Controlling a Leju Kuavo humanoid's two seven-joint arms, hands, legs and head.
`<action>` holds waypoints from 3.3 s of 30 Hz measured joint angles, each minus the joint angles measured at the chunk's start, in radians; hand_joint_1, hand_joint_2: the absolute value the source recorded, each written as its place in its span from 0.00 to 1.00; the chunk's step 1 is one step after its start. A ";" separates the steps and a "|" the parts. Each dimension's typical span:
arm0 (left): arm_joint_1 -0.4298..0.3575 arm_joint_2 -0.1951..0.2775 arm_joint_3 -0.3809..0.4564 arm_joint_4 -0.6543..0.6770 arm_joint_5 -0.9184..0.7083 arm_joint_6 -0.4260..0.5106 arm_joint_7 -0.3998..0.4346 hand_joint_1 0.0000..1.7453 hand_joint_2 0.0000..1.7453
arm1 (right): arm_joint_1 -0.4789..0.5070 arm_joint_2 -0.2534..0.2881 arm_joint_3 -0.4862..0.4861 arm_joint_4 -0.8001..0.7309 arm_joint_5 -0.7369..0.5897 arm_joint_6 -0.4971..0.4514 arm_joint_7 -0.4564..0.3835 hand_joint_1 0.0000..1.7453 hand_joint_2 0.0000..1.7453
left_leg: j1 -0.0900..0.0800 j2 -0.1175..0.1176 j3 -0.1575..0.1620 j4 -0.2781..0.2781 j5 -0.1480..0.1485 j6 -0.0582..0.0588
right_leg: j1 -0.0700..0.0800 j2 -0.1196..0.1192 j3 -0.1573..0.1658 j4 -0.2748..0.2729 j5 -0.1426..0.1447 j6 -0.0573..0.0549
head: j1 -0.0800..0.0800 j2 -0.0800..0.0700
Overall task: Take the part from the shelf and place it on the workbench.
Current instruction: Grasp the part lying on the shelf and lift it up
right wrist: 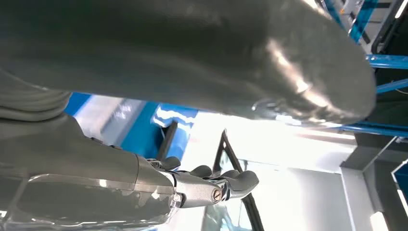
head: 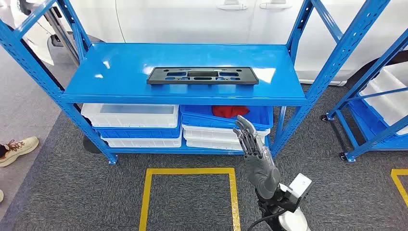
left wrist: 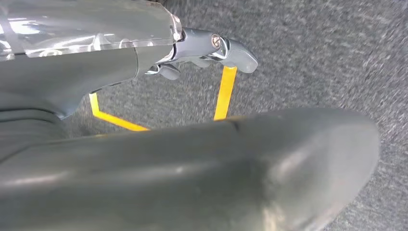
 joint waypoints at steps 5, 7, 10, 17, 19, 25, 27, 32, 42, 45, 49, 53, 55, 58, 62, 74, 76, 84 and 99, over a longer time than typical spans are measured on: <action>-0.005 0.000 0.000 0.001 -0.001 -0.001 0.002 0.00 0.00 | -0.020 -0.007 0.027 0.015 0.104 -0.063 -0.031 0.00 0.00 | -0.002 0.000 0.015 0.012 -0.019 -0.028 | 0.010 0.004 0.013 -0.040 -0.002 -0.033 | -0.001 0.000; -0.007 -0.001 0.000 0.001 -0.001 -0.001 0.003 0.00 0.00 | -0.033 -0.010 0.044 0.022 0.138 -0.071 -0.040 0.00 0.00 | 0.000 0.001 0.006 0.048 -0.027 -0.037 | 0.008 0.005 0.033 -0.048 -0.008 -0.046 | -0.001 0.000; -0.010 -0.003 0.000 0.002 -0.001 -0.001 0.003 0.00 0.00 | -0.051 -0.012 0.071 0.042 0.154 -0.059 -0.049 0.00 0.00 | 0.006 0.002 -0.096 0.216 -0.079 -0.051 | 0.008 0.005 0.058 -0.056 -0.024 -0.059 | -0.001 0.000; -0.004 -0.001 0.000 0.002 -0.001 -0.001 0.003 0.00 0.00 | -0.108 -0.012 0.108 0.108 0.150 -0.035 -0.059 0.00 0.00 | -0.002 0.006 -0.132 0.062 0.069 -0.029 | 0.014 0.009 0.119 -0.058 -0.075 -0.052 | -0.001 0.000; -0.004 0.000 0.000 0.003 0.000 0.000 0.004 0.00 0.00 | -0.119 -0.012 0.113 0.121 0.143 -0.034 -0.059 0.00 0.00 | -0.009 0.007 -0.122 0.023 0.075 -0.016 | 0.015 0.009 0.127 -0.057 -0.081 -0.039 | -0.001 0.000; -0.005 0.001 0.000 0.003 0.000 0.006 0.006 0.00 0.00 | -0.147 -0.013 0.123 0.148 0.131 -0.030 -0.060 0.00 0.00 | -0.001 0.004 -0.066 -0.006 0.064 0.011 | 0.012 0.005 0.050 0.111 -0.148 -0.015 | -0.001 0.000; -0.004 0.001 0.000 0.003 0.000 0.007 0.005 0.00 0.00 | -0.152 -0.014 0.125 0.160 0.128 -0.025 -0.060 0.00 0.00 | -0.001 0.003 -0.055 -0.005 0.052 0.011 | 0.008 0.005 -0.023 0.200 -0.178 -0.007 | -0.001 0.000; -0.002 0.001 0.000 0.003 0.000 0.006 0.005 0.00 0.00 | -0.158 -0.019 0.125 0.183 0.123 -0.026 -0.060 0.00 0.00 | 0.002 -0.002 -0.008 0.002 0.007 -0.006 | -0.001 0.004 -0.002 0.001 -0.014 -0.004 | 0.000 0.000; -0.006 0.003 -0.001 0.003 -0.001 0.003 0.003 0.00 0.00 | -0.153 -0.026 0.130 0.190 0.138 -0.057 -0.077 0.00 0.00 | 0.009 0.002 -0.158 0.286 -0.096 -0.057 | 0.007 0.008 0.058 -0.048 -0.037 -0.060 | -0.001 0.000; -0.004 0.003 -0.001 0.004 0.000 0.004 0.004 0.00 0.00 | -0.161 -0.025 0.140 0.191 0.145 -0.052 -0.076 0.00 0.00 | 0.008 0.002 -0.170 0.217 -0.018 -0.044 | 0.011 0.010 0.090 -0.048 -0.061 -0.059 | -0.001 0.000; -0.004 0.008 -0.001 0.004 -0.001 0.007 0.003 0.00 0.00 | -0.186 -0.021 0.155 0.201 0.140 -0.028 -0.071 0.00 1.00 | -0.009 0.006 -0.118 0.036 0.068 -0.015 | 0.012 0.011 0.117 -0.053 -0.082 -0.045 | 0.000 0.000; -0.002 0.010 -0.001 0.004 0.000 0.009 0.003 0.00 0.00 | -0.212 -0.020 0.166 0.219 0.131 -0.012 -0.066 0.00 1.00 | -0.004 0.005 -0.084 0.005 0.064 0.006 | 0.014 0.008 0.122 -0.019 -0.095 -0.022 | 0.000 0.000; -0.004 0.010 -0.001 0.005 0.000 0.009 0.004 0.00 0.00 | -0.232 -0.019 0.172 0.233 0.128 -0.006 -0.063 0.00 1.00 | -0.002 0.004 -0.069 0.002 0.058 0.011 | 0.011 0.006 0.068 0.075 -0.134 -0.015 | 0.000 0.000; -0.004 0.009 -0.001 0.005 0.000 0.010 0.006 0.00 0.00 | -0.241 -0.018 0.180 0.258 0.128 -0.003 -0.058 0.00 1.00 | -0.003 0.002 -0.051 0.003 0.039 0.013 | 0.008 0.005 -0.040 0.207 -0.175 -0.007 | 0.000 0.000; -0.003 0.008 -0.001 0.005 0.000 0.009 0.007 0.00 0.00 | -0.261 -0.011 0.189 0.283 0.130 -0.003 -0.056 0.00 1.00 | -0.002 0.000 -0.012 0.007 0.004 0.001 | 0.006 0.005 -0.014 0.023 -0.024 -0.010 | 0.000 0.000; -0.004 0.007 -0.001 0.006 -0.001 0.013 0.003 0.00 0.00 | -0.291 0.021 0.213 0.307 0.214 -0.077 -0.040 0.00 1.00 | 0.007 0.002 -0.195 0.299 -0.084 -0.049 | 0.009 0.008 0.055 -0.046 -0.034 -0.059 | 0.000 0.000; -0.004 0.007 -0.001 0.006 0.000 0.017 0.004 0.00 0.00 | -0.292 0.022 0.217 0.310 0.288 -0.137 -0.040 0.00 1.00 | 0.008 0.002 -0.172 0.191 0.006 -0.045 | 0.009 0.009 0.073 -0.046 -0.047 -0.056 | 0.000 0.000; -0.007 0.007 -0.002 0.006 0.000 0.028 0.009 0.00 0.00 | -0.306 0.022 0.264 0.370 0.644 -0.374 -0.019 0.00 1.00 | 0.005 0.004 -0.104 0.011 0.081 -0.005 | 0.015 0.008 0.081 -0.019 -0.096 -0.016 | 0.000 0.000; -0.010 0.005 -0.008 0.007 0.000 0.028 -0.003 0.00 0.00 | -0.373 0.075 0.342 0.735 1.125 -0.736 0.178 0.00 1.00 | -0.005 0.000 -0.101 0.050 0.033 -0.031 | 0.016 0.008 0.048 -0.059 -0.021 -0.052 | 0.000 0.000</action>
